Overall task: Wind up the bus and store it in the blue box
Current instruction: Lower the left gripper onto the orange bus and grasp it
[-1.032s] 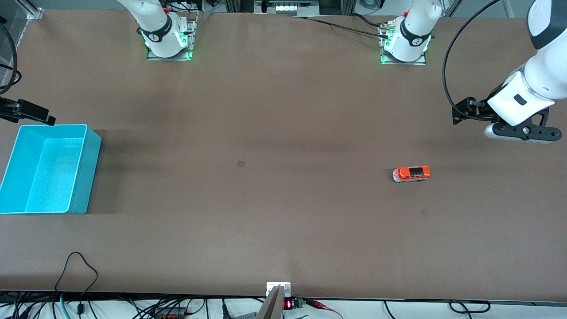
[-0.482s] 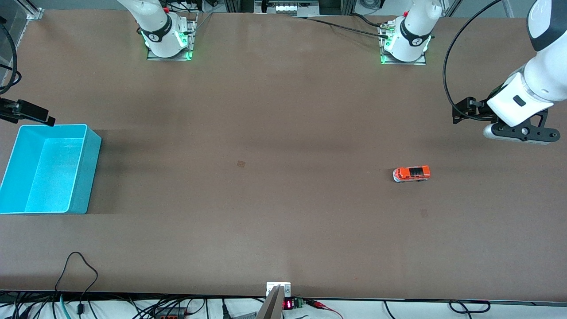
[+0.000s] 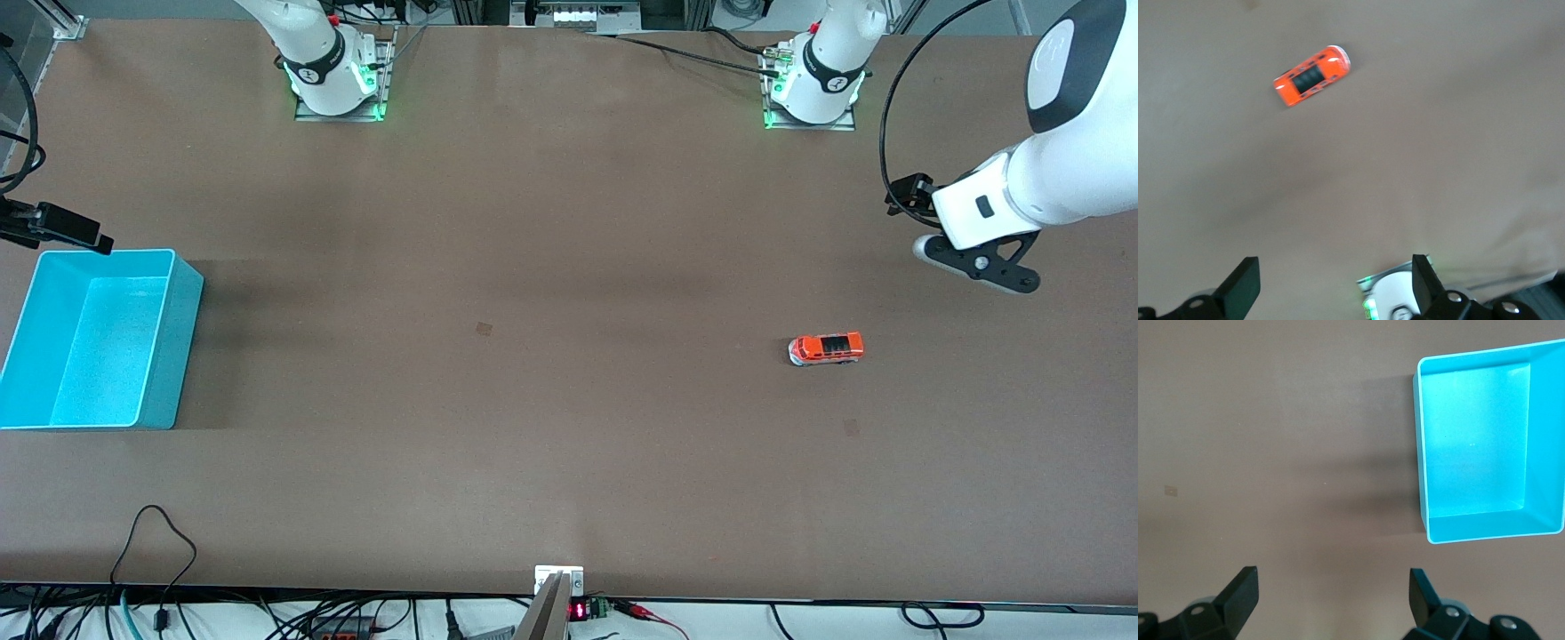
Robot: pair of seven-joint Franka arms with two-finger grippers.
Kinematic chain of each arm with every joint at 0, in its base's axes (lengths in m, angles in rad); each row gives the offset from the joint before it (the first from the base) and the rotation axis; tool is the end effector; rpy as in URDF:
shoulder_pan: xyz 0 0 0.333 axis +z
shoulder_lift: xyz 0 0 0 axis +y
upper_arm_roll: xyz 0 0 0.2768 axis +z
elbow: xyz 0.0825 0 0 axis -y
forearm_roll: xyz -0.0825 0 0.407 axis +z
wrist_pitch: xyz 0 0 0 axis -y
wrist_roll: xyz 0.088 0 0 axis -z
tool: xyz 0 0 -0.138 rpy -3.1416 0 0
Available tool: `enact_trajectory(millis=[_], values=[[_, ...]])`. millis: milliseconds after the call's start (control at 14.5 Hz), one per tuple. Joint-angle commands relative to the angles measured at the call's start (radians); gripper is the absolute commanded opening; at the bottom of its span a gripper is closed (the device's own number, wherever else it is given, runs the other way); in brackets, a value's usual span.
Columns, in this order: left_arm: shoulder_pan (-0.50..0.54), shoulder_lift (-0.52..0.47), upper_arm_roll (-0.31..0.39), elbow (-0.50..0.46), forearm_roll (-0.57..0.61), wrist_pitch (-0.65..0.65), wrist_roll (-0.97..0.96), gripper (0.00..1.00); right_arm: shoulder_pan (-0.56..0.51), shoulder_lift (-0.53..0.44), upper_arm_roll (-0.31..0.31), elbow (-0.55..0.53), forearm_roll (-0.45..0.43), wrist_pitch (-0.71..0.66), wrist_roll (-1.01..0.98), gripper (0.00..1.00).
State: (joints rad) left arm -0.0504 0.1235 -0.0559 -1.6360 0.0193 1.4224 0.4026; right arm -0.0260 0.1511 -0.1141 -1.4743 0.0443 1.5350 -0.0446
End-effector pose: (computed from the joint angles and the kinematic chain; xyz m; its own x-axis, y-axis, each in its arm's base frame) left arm 0.5658 -0.0565 0.4430 0.8207 -0.4807 -0.3089 -0.4683 -0.8756 0.1184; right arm 0.6046 -0.0751 0.5096 0.9917 -0.0935 -0.0880 -0.0965 -0.9948 -0.0310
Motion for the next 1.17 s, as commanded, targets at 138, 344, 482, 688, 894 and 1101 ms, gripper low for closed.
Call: enact_trajectory(millis=[138, 344, 482, 688, 894, 1101], values=[[0.001, 0.027, 0.001, -0.144, -0.002, 0.207, 0.364, 1.00, -0.003, -0.008, 0.007, -0.017, 0.000, 0.016, 0.006, 1.00], [0.009, 0.042, 0.001, -0.356, -0.002, 0.571, 0.620, 1.00, -0.003, -0.008, 0.007, -0.017, 0.000, 0.017, 0.006, 1.00], [0.009, 0.094, 0.001, -0.421, -0.001, 0.738, 0.735, 1.00, -0.003, -0.008, 0.007, -0.017, 0.000, 0.017, 0.005, 1.00], [0.014, 0.198, 0.001, -0.447, -0.002, 0.927, 0.901, 1.00, -0.003, -0.008, 0.007, -0.017, 0.000, 0.017, 0.005, 1.00], [0.021, 0.264, 0.002, -0.446, -0.002, 1.050, 1.024, 1.00, -0.003, -0.008, 0.007, -0.017, -0.003, 0.017, 0.005, 1.00], [0.030, 0.306, 0.004, -0.444, -0.002, 1.116, 1.041, 1.00, -0.003, -0.008, 0.007, -0.017, -0.006, 0.019, 0.003, 1.00]])
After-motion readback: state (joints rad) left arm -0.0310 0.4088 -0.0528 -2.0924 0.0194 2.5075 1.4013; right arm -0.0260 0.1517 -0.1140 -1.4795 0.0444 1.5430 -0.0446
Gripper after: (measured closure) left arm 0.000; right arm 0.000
